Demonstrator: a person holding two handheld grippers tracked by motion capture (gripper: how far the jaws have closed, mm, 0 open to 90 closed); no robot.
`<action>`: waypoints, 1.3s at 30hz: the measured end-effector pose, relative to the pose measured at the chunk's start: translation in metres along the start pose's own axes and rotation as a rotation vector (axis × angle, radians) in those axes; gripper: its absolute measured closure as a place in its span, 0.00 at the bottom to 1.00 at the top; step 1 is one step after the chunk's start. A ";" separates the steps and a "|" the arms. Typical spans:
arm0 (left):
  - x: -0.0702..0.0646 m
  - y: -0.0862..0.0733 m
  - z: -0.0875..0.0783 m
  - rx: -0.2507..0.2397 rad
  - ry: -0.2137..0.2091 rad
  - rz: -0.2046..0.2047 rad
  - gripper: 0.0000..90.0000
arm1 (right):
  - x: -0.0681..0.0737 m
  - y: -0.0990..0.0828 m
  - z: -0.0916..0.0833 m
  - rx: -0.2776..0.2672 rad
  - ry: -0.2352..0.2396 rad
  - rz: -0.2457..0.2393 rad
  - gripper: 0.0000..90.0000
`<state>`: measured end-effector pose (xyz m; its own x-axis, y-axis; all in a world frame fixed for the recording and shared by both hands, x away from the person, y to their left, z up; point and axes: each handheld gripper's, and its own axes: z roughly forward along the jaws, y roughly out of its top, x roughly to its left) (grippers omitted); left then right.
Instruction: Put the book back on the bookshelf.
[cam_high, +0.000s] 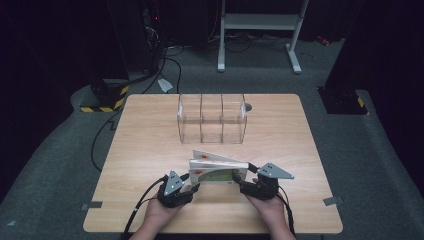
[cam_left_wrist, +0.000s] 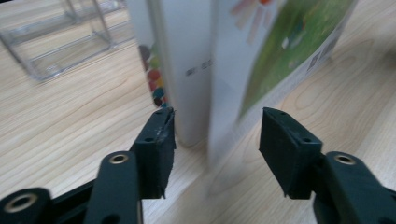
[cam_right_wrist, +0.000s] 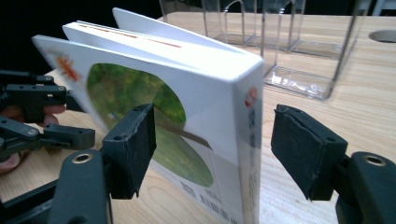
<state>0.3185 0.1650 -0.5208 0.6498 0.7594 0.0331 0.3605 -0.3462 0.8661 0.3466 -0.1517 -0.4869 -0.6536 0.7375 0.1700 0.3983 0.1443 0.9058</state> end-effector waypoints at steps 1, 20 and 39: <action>0.000 0.000 0.000 0.000 0.000 0.000 0.47 | 0.000 0.000 0.000 0.000 0.000 0.000 0.34; 0.045 -0.012 -0.021 0.105 0.173 -0.119 0.39 | 0.014 0.009 0.009 -0.024 0.103 -0.103 0.70; 0.086 -0.026 -0.030 0.219 0.211 -0.156 0.24 | 0.018 0.006 -0.002 -0.026 0.019 -0.130 0.82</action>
<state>0.3455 0.2558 -0.5253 0.4308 0.9019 0.0309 0.5946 -0.3094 0.7421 0.3357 -0.1390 -0.4774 -0.7111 0.7007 0.0579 0.2931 0.2205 0.9303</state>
